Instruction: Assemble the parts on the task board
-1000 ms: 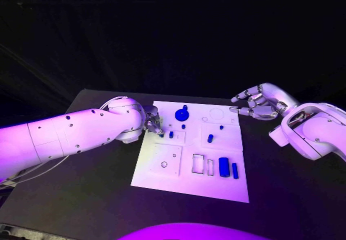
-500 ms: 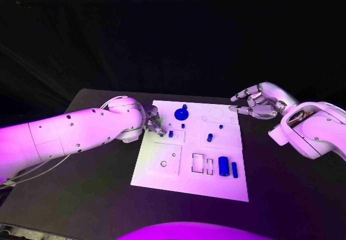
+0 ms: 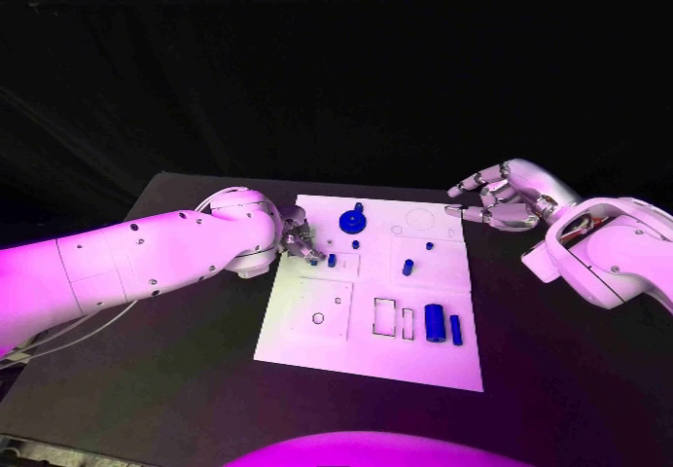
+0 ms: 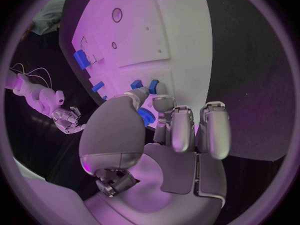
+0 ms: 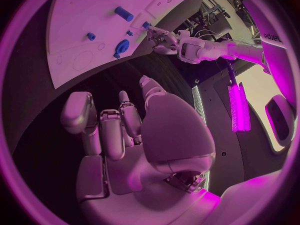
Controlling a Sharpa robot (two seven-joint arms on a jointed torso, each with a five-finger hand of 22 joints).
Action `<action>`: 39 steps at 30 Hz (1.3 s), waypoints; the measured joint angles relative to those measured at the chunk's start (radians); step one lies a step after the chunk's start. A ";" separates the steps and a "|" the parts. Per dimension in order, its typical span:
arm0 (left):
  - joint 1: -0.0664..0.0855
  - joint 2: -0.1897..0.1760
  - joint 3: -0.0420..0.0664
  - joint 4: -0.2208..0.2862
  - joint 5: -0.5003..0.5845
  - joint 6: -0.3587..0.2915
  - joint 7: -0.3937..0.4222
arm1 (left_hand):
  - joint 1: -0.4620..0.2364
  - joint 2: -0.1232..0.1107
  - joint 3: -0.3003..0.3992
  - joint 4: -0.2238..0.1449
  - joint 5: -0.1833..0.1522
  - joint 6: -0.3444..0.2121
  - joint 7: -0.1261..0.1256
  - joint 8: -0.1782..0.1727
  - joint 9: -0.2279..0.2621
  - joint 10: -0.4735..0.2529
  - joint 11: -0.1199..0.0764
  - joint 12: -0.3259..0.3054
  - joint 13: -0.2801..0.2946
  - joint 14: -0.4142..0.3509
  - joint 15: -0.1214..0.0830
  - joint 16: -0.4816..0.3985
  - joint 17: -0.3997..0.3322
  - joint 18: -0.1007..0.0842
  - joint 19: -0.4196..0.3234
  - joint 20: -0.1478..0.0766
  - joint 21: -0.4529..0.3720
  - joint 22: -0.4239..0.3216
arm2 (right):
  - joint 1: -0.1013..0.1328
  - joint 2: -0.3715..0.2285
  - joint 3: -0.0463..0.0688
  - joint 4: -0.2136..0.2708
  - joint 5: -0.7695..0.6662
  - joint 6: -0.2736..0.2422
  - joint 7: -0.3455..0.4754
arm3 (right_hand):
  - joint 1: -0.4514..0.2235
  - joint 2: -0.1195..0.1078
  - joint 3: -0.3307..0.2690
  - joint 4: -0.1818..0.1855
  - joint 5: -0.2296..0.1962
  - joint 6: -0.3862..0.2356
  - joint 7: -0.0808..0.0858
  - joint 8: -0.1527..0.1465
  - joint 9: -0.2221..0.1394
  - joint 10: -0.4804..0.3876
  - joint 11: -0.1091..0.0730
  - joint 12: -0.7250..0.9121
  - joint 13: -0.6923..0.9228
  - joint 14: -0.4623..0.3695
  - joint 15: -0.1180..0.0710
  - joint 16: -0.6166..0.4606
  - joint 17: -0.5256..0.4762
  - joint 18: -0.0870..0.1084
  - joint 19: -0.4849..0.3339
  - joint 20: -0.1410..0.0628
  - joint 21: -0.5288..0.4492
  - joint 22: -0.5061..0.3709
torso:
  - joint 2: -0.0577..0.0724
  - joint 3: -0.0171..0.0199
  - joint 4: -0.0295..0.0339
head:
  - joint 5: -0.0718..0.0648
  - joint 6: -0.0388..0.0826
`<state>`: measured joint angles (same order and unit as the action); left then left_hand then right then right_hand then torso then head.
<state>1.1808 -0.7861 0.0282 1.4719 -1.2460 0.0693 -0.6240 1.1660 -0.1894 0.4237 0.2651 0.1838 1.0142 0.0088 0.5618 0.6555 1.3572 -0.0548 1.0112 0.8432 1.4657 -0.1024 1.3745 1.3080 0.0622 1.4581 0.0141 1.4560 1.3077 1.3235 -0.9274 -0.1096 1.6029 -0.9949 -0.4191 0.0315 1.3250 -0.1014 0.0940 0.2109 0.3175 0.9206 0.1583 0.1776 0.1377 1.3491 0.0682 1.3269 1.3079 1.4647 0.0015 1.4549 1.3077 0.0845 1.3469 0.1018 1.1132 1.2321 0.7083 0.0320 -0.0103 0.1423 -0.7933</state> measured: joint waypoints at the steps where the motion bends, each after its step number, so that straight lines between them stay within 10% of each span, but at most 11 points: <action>1: 0.000 0.000 0.000 -0.001 0.000 0.000 0.000 | -0.002 0.002 -0.021 0.007 0.000 -0.002 0.001 0.000 0.001 -0.001 0.001 0.000 0.001 0.000 0.000 0.000 0.000 0.000 0.000 0.000 0.000 0.000 | 0.000 0.000 0.000 0.000 0.000 0.000 0.000 | 0.000 0.000 0.000 0.000 0.000 0.000 0.000 0.000 0.000 0.000 0.000 0.000 0.000 0.000 0.000 0.000 0.000 0.000 0.000 0.000 0.000 0.000 | 0.000 0.0001 0.0000 | 0.000 0.000; 25: 0.000 -0.026 0.012 0.015 0.083 -0.115 0.025 | -0.074 0.063 -0.221 0.028 0.000 -0.048 0.034 -0.018 -0.001 -0.114 0.026 -0.164 -0.202 0.000 0.007 0.000 0.000 0.000 -0.057 0.002 -0.068 -0.052 | 0.000 -0.001 0.000 -0.002 0.000 0.000 0.000 | 0.000 0.000 0.000 0.000 0.000 0.000 0.000 0.000 0.000 0.000 0.000 0.000 0.000 0.000 0.000 0.000 0.000 0.000 0.000 0.000 0.000 0.000 | -0.001 -0.0010 0.0008 | -0.006 0.010; 30: 0.001 -0.030 0.014 0.016 0.117 -0.188 0.065 | -0.068 0.070 -0.265 0.026 0.000 -0.091 0.050 -0.035 -0.005 -0.160 0.041 -0.204 -0.239 0.000 0.023 -0.003 0.000 0.019 -0.116 0.011 -0.143 -0.159 | 0.000 0.000 0.000 -0.003 0.000 0.000 0.000 | 0.000 0.000 -0.003 0.003 0.000 0.000 0.000 0.000 -0.001 0.000 0.000 0.000 0.000 0.000 0.000 -0.006 0.000 0.000 0.000 0.000 0.000 -0.002 | -0.001 -0.0010 0.0012 | -0.006 0.013; 32: 0.002 -0.030 0.015 0.016 0.130 -0.225 0.096 | -0.048 0.081 -0.277 0.023 0.000 -0.124 0.065 -0.049 -0.015 -0.198 0.056 -0.223 -0.252 0.001 0.039 -0.034 -0.008 0.054 -0.192 0.019 -0.238 -0.290 | 0.000 0.000 0.000 -0.003 0.000 0.000 0.000 | 0.000 0.000 -0.003 0.003 0.000 0.000 0.000 0.000 -0.001 0.000 0.000 0.000 0.000 0.000 0.000 -0.006 0.000 0.000 0.000 0.000 0.000 -0.002 | -0.001 -0.0008 0.0012 | -0.006 0.014; 35: 0.002 -0.030 0.015 0.017 0.139 -0.267 0.148 | 0.024 0.091 -0.281 0.022 0.000 -0.176 0.093 -0.067 -0.036 -0.274 0.083 -0.258 -0.275 -0.072 0.066 -0.232 -0.206 0.104 -0.351 0.041 -0.453 -0.555 | 0.000 0.000 0.000 -0.004 0.000 0.000 0.000 | 0.000 0.000 -0.003 0.003 0.000 0.000 0.000 0.000 -0.001 0.000 0.000 0.000 0.000 0.000 0.000 -0.006 0.000 0.000 0.000 0.000 0.000 -0.002 | -0.001 -0.0005 0.0012 | -0.007 0.015; 39: 0.002 -0.023 0.015 0.025 0.132 -0.315 0.252 | 0.164 0.078 -0.253 0.009 0.000 -0.215 0.128 -0.105 -0.098 -0.378 0.123 -0.323 -0.331 -0.207 0.099 -0.501 -0.469 0.109 -0.414 0.073 -0.604 -0.687 | -0.001 0.000 0.000 -0.004 0.000 0.000 0.000 | 0.000 0.000 -0.003 0.003 0.000 0.000 0.000 0.000 -0.001 0.000 0.000 0.000 0.000 0.000 0.000 -0.006 0.000 0.000 0.000 0.000 -0.003 -0.002 | -0.001 -0.0006 0.0005 | -0.011 0.020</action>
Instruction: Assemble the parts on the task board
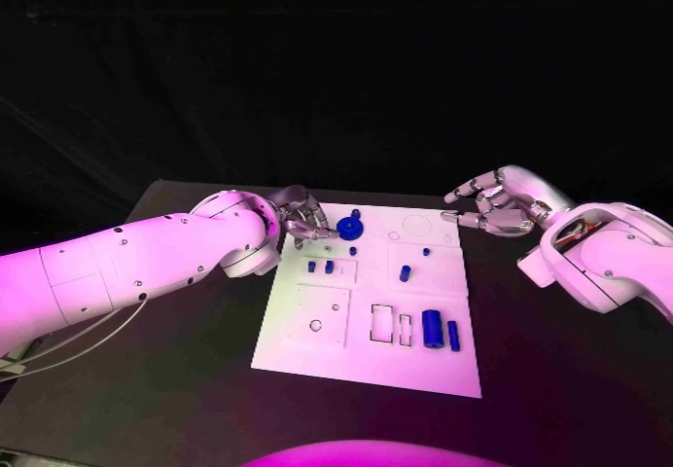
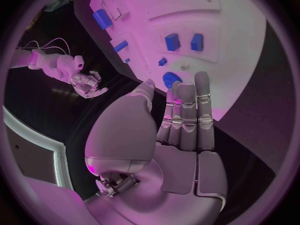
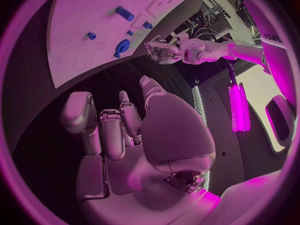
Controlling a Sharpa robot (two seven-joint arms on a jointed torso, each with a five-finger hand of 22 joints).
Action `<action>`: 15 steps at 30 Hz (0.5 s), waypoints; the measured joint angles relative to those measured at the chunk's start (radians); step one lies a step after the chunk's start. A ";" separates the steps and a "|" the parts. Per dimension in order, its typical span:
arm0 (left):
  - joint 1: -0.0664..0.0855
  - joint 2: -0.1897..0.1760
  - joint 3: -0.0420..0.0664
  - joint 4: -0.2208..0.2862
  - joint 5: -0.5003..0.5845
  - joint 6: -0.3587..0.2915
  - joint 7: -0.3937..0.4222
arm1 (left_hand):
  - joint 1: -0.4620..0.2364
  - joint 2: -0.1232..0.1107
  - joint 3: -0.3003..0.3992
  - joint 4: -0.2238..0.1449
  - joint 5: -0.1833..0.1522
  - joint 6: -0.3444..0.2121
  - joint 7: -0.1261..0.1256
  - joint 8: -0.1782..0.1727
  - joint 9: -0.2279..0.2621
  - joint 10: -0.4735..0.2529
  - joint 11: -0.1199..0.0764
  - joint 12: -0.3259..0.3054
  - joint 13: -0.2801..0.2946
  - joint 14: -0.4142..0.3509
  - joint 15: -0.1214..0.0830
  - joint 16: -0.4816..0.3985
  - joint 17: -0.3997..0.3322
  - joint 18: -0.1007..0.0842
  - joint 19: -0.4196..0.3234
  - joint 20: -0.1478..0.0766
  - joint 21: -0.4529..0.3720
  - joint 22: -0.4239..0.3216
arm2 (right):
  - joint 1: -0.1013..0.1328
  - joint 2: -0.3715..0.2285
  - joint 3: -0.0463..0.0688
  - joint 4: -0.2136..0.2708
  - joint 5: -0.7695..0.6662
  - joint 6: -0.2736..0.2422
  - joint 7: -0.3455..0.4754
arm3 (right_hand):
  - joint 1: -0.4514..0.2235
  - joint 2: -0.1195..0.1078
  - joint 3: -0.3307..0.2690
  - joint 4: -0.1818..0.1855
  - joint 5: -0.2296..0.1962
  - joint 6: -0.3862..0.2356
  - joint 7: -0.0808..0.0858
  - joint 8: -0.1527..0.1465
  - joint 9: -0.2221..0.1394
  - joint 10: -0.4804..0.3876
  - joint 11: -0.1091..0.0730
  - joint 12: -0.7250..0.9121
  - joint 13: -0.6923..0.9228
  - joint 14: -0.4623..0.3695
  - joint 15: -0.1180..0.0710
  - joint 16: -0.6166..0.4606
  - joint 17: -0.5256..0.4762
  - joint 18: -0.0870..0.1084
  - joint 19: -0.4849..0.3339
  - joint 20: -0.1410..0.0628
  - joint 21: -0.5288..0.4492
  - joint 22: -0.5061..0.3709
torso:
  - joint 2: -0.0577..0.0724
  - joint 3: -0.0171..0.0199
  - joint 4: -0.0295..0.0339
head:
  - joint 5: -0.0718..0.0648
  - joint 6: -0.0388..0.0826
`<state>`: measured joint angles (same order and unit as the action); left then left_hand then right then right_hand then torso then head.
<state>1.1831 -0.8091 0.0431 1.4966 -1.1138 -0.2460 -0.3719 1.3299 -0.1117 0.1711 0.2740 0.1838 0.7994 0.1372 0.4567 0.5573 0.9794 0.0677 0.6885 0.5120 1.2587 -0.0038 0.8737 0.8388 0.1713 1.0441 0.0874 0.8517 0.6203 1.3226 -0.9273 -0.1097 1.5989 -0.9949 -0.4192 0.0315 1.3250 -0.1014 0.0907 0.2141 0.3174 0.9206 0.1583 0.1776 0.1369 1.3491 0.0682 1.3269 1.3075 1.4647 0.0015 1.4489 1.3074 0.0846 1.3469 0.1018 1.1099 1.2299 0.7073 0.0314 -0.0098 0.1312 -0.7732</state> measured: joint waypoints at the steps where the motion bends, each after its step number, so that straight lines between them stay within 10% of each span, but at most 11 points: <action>1: 0.000 0.006 -0.002 0.003 -0.009 -0.010 0.036 | 0.054 -0.004 0.020 -0.018 0.002 -0.002 0.002 -0.010 -0.017 -0.022 0.002 -0.021 -0.018 -0.013 0.002 -0.027 -0.029 0.000 -0.001 0.001 -0.016 -0.012 | 0.000 0.000 0.000 0.000 0.000 0.000 0.000 | 0.000 0.000 0.000 0.000 0.000 0.000 0.000 0.000 0.000 0.000 0.000 0.000 0.000 0.000 0.000 0.000 0.000 0.000 0.000 0.000 -0.002 -0.001 | 0.000 -0.0003 -0.0003 | -0.001 0.002; 5: -0.001 0.033 -0.010 0.006 -0.070 -0.032 0.144 | 0.188 -0.032 0.108 -0.058 0.002 0.060 0.009 -0.055 -0.103 -0.027 0.000 -0.091 -0.103 -0.019 0.007 -0.045 -0.066 0.000 0.016 0.004 -0.044 -0.035 | -0.001 0.000 0.000 -0.001 0.000 0.000 0.000 | 0.000 0.000 0.000 0.000 0.000 0.000 0.000 0.000 0.000 -0.004 0.002 -0.007 -0.001 0.000 0.000 0.000 0.000 0.000 0.000 0.000 -0.002 -0.001 | 0.000 -0.0003 -0.0014 | -0.006 0.006; 15: -0.005 0.091 -0.029 -0.051 -0.289 -0.039 0.268 | 0.174 -0.087 0.121 -0.047 0.002 0.096 0.006 -0.141 -0.216 -0.017 0.013 -0.196 -0.220 0.062 0.009 0.090 0.007 0.000 0.063 0.008 -0.026 -0.023 | -0.002 0.000 0.000 0.000 0.000 0.000 0.000 | 0.000 0.000 0.000 0.000 0.000 0.000 0.000 0.000 0.000 -0.011 0.000 -0.014 -0.009 0.000 0.000 0.000 0.000 0.000 0.000 0.000 -0.002 -0.002 | 0.002 0.0002 -0.0012 | -0.014 0.012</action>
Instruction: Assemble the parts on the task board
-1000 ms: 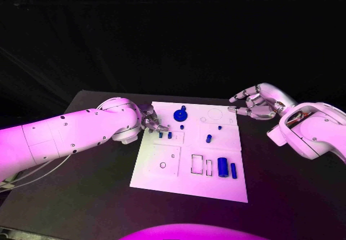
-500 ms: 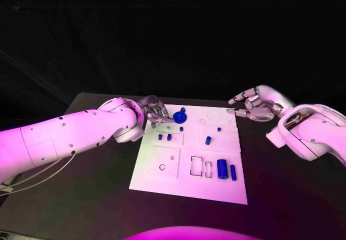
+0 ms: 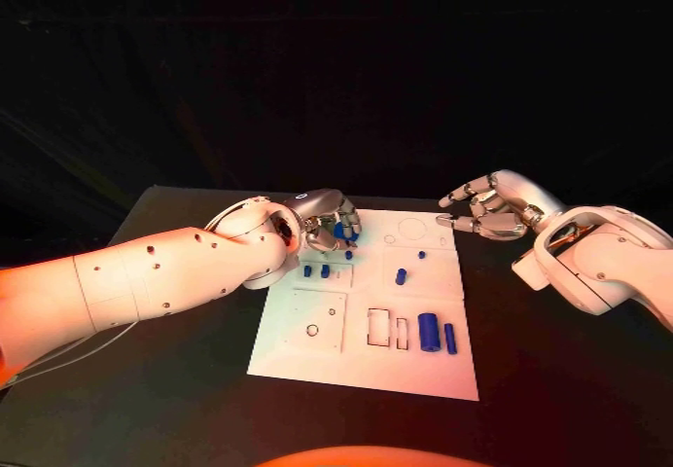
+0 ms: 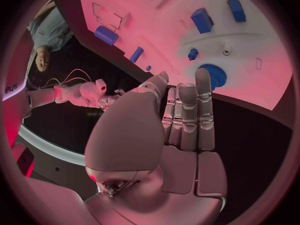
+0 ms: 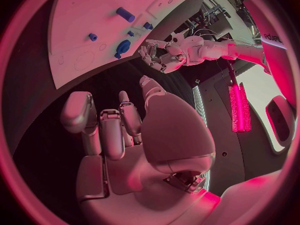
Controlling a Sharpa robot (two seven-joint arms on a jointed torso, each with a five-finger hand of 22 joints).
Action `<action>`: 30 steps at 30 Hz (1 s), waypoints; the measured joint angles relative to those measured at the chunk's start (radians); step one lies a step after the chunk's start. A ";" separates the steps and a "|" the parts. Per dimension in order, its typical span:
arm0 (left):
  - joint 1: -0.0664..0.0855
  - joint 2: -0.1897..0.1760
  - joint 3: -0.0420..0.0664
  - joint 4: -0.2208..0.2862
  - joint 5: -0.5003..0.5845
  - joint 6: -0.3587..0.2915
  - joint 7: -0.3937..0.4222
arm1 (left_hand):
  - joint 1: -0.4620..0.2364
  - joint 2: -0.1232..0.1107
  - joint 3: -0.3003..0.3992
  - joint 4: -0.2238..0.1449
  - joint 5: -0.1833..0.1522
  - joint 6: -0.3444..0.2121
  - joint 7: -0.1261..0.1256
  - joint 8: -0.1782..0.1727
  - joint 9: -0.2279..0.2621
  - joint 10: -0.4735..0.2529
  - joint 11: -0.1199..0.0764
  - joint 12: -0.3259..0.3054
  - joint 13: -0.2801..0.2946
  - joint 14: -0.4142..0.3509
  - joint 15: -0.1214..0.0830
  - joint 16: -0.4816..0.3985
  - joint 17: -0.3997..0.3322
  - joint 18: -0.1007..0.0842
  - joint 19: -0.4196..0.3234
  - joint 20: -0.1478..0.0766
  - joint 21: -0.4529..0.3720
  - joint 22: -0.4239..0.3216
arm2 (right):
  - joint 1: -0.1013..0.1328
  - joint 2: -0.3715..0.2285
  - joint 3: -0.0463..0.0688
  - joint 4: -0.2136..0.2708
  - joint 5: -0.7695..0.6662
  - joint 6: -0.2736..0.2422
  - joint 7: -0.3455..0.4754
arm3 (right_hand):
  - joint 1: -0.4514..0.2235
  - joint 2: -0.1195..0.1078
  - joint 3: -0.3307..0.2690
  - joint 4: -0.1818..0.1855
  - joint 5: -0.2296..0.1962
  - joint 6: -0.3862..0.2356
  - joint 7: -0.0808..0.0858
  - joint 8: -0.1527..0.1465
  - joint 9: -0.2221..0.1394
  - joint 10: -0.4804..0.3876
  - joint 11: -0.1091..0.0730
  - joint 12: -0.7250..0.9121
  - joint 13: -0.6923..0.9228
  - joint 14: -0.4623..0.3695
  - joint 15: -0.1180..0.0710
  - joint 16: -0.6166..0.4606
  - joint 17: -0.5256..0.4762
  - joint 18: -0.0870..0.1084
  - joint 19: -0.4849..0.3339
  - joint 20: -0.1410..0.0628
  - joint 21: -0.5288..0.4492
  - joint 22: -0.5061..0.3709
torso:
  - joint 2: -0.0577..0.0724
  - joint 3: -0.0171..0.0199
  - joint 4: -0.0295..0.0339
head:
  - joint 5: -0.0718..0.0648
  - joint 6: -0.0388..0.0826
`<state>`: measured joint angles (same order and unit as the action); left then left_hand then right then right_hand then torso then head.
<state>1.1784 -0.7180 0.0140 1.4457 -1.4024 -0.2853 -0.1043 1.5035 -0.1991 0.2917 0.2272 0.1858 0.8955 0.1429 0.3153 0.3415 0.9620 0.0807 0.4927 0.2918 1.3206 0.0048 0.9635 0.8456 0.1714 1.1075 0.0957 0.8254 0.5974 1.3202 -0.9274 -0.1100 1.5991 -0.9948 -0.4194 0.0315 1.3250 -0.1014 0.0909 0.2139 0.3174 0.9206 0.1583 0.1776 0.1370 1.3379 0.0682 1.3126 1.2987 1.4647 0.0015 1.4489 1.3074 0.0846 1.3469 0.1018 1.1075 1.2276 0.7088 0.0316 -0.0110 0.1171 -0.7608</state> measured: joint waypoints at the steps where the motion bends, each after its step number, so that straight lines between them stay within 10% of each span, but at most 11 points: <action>1: -0.001 0.006 -0.002 -0.007 -0.026 0.002 0.005 | 0.000 0.000 0.000 0.000 0.000 0.009 -0.002 -0.005 -0.009 0.007 -0.001 -0.007 -0.010 0.012 -0.001 0.024 0.016 0.000 0.012 0.000 0.016 0.017 | 0.000 0.000 0.000 0.000 0.000 0.000 0.000 | 0.000 0.000 0.000 0.000 0.000 0.000 0.000 0.000 0.000 0.000 0.000 0.000 0.000 0.000 0.000 0.000 0.000 0.000 0.000 0.000 0.000 0.000 | 0.000 0.0000 0.0002 | -0.001 0.001; 30: -0.017 0.096 -0.007 -0.143 -0.270 0.110 0.013 | 0.010 -0.006 0.034 -0.018 0.000 0.089 -0.003 -0.091 -0.126 0.042 0.004 -0.125 -0.151 0.081 0.000 0.214 0.113 -0.017 0.123 0.001 0.233 0.267 | -0.002 0.006 0.000 0.003 0.000 0.000 0.001 | 0.000 0.000 0.000 0.000 0.004 0.000 0.000 0.000 -0.001 0.000 0.000 0.000 0.000 0.000 0.000 0.000 0.000 0.000 0.000 0.000 -0.004 -0.001 | 0.000 0.0003 0.0004 | -0.006 0.001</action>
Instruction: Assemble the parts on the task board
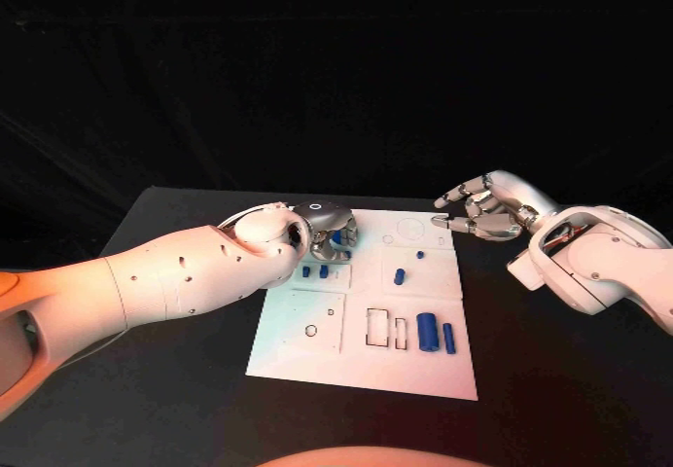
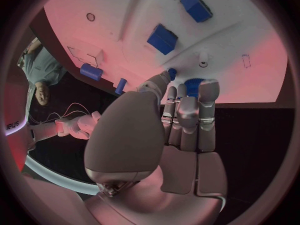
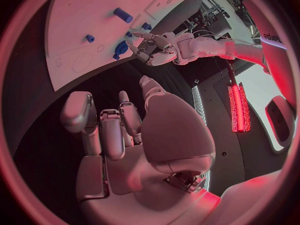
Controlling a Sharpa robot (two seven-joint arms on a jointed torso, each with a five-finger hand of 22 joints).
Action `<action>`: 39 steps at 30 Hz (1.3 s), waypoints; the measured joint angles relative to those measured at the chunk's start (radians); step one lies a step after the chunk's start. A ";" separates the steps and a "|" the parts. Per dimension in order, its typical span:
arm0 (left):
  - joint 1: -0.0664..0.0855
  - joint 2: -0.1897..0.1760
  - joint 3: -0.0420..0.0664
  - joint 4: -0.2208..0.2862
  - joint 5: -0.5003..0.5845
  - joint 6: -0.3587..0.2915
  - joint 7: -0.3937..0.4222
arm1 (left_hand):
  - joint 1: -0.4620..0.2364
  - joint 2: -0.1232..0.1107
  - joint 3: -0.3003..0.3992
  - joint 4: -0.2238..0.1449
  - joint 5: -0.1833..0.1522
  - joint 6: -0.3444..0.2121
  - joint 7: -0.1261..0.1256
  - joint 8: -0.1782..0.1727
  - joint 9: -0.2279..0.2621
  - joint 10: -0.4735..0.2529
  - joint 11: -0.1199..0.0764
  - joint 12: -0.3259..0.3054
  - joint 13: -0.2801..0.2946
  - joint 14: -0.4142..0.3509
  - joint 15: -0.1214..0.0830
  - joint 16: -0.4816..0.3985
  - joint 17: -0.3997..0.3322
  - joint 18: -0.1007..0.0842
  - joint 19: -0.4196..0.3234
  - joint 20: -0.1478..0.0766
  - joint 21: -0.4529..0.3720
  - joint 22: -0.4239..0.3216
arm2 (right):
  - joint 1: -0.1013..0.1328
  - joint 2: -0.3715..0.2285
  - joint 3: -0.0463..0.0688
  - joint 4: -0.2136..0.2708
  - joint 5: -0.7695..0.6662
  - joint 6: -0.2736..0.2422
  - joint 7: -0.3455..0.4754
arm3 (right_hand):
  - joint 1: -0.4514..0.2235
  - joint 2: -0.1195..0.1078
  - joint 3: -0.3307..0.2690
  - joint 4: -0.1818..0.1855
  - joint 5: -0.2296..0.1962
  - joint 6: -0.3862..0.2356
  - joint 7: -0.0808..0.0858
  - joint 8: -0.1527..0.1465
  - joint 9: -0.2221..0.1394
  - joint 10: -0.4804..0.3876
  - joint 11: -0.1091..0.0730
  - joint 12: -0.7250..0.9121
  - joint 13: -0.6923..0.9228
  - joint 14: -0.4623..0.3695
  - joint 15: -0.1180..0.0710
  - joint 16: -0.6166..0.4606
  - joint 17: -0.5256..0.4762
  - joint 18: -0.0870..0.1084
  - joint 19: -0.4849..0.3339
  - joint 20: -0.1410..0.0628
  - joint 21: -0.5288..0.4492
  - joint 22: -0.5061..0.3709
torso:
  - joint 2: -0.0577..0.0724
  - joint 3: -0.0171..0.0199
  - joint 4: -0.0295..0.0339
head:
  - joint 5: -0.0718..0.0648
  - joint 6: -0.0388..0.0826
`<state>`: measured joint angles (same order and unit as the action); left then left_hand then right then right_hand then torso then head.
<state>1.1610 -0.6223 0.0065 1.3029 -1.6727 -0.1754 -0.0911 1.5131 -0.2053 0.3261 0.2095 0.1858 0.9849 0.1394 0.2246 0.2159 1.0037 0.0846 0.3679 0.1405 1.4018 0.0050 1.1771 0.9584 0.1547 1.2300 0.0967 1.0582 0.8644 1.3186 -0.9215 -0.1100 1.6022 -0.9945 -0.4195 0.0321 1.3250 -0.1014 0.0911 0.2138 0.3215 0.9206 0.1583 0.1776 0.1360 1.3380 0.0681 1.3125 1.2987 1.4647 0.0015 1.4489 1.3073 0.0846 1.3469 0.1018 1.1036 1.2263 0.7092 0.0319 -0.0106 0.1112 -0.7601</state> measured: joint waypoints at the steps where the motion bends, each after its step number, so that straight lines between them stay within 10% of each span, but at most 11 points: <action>1: 0.000 0.001 0.000 -0.001 -0.001 0.002 0.000 | 0.000 0.000 0.000 0.000 0.000 0.001 0.001 0.000 -0.002 0.000 0.000 -0.003 -0.003 0.000 0.000 0.000 0.003 0.000 0.002 0.001 0.006 0.006 | 0.000 0.000 0.000 0.000 0.000 0.000 0.000 | 0.000 0.000 0.000 0.000 0.000 0.000 0.000 0.000 0.000 0.000 0.000 0.000 0.000 0.000 0.000 0.000 0.000 0.000 0.000 0.000 0.000 0.000 | 0.000 0.0001 0.0000 | 0.000 0.000; 39: -0.010 0.021 0.002 -0.026 -0.008 0.040 0.013 | 0.012 0.012 0.089 -0.036 -0.006 0.070 0.001 -0.037 -0.039 0.095 -0.009 -0.049 -0.035 0.030 -0.009 0.077 0.055 -0.030 0.060 -0.004 0.131 0.157 | 0.000 0.001 0.000 0.000 0.000 0.000 0.000 | 0.000 0.000 0.000 0.000 0.000 0.000 0.000 0.000 0.000 0.000 0.000 0.000 0.000 0.000 0.000 -0.006 0.000 0.000 0.000 0.000 0.000 0.000 | -0.001 0.0008 0.0011 | -0.001 -0.007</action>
<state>1.1510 -0.6010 0.0083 1.2765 -1.6806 -0.1352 -0.0782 1.5246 -0.1937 0.4149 0.1735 0.1796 1.0548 0.1407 0.1879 0.1765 1.0990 0.0756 0.3194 0.1056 1.4319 -0.0039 1.2546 1.0135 0.1245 1.2899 0.0923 1.1891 1.0213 1.3185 -0.9209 -0.1101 1.6026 -0.9945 -0.4192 0.0317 1.3251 -0.1014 0.0911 0.2137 0.3214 0.9206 0.1583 0.1776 0.1363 1.3380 0.0681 1.3125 1.2986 1.4647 0.0015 1.4433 1.3073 0.0845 1.3469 0.1018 1.1036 1.2264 0.7081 0.0327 -0.0096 0.1100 -0.7666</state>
